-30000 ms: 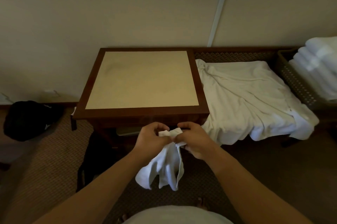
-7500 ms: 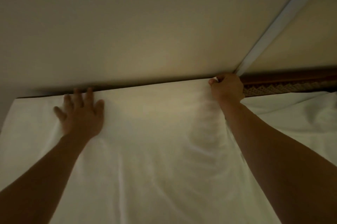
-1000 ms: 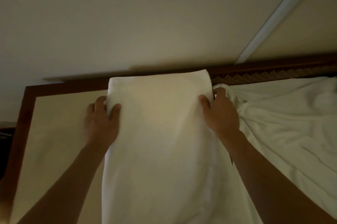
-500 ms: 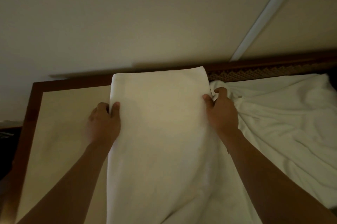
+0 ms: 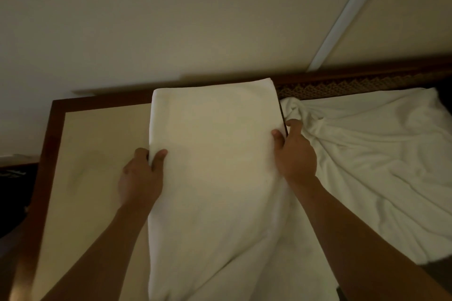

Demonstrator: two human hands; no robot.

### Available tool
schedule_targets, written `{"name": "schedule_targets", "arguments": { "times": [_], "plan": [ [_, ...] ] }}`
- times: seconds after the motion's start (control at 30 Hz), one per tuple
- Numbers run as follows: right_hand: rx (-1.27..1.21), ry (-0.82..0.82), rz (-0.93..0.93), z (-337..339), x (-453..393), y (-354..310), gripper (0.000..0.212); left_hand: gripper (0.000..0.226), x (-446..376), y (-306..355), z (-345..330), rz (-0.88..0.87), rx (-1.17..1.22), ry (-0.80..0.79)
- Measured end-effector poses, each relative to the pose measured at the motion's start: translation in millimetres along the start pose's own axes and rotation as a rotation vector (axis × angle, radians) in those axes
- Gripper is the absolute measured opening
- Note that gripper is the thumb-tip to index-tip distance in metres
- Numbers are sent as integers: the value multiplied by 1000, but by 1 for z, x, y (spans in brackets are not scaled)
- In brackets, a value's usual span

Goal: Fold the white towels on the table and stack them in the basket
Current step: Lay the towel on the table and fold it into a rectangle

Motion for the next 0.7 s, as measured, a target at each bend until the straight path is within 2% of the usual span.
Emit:
{"name": "schedule_targets", "arguments": {
  "times": [0.23, 0.33, 0.37, 0.4, 0.47, 0.53, 0.63, 0.7],
  "plan": [
    [94, 17, 99, -11, 3, -17, 42, 41, 0, -23, 10, 72, -103, 32],
    [271, 162, 150, -5, 3, -30, 38, 46, 0, -4, 20, -72, -173, 190],
    [284, 146, 203, -9, 1, -41, 42, 47, -3, 9, 19, -162, -170, 208],
    [271, 55, 276, -18, -2, -55, 48, 49, -10, 24, 13, -264, -182, 179],
    [309, -213, 434, -47, -10, -77, 61, 59, -29, 47, -11, -414, -289, 16],
    [412, -366, 476, -66, -33, -77, 68, 65, -53, 48, -31, -426, -388, -111],
    [427, -354, 287, -65, -79, -50, 71, 71, -69, 36, -38, -390, -430, -90],
    [410, -338, 253, -65, -90, -44, 70, 72, -68, 35, -37, -388, -421, -75]
  ]
}}
Point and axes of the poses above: each hand's wrist, its own x-axis away from the middle knuckle, its own z-axis out of the back of the hand, y = z × x, the point moved 7 cm from there along -x, towards the middle knuckle, and after that the axes turned 7 degrees about -x, right-handed, at the moved point
